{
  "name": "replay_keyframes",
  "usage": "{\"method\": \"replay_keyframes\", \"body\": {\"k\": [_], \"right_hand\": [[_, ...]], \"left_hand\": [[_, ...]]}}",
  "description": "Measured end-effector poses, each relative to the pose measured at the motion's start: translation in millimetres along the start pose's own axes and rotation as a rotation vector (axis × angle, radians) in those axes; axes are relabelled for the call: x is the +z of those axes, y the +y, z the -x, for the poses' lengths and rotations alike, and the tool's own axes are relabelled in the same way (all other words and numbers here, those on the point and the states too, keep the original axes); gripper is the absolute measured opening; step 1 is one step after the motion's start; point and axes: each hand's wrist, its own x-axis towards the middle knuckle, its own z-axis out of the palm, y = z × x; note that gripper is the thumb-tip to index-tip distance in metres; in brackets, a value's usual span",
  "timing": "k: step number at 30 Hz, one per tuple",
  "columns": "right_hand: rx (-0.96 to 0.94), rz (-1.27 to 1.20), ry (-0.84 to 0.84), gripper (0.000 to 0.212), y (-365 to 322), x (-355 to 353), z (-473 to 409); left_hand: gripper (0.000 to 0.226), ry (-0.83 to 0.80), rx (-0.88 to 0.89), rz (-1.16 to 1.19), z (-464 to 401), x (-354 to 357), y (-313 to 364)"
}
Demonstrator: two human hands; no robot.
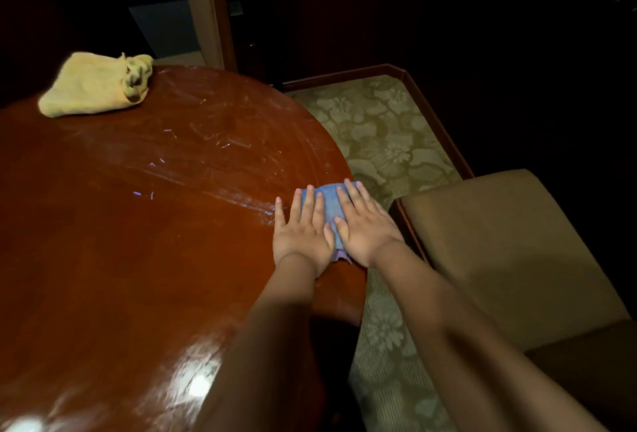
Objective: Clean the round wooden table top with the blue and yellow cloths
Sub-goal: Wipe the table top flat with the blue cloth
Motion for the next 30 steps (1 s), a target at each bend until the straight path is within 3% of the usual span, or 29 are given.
{"method": "replay_keyframes", "body": {"k": [11, 19, 30], "right_hand": [[0.027, 0.049, -0.079, 0.061, -20, 4, 40], [-0.051, 0.065, -0.140, 0.061, -79, 18, 85], [-0.083, 0.135, -0.189, 0.061, -120, 16, 51]], "left_hand": [[0.059, -0.010, 0.043, -0.045, 41, 5, -6], [0.059, -0.049, -0.026, -0.040, 111, 29, -42], [0.059, -0.054, -0.112, -0.004, 103, 32, -85]]}}
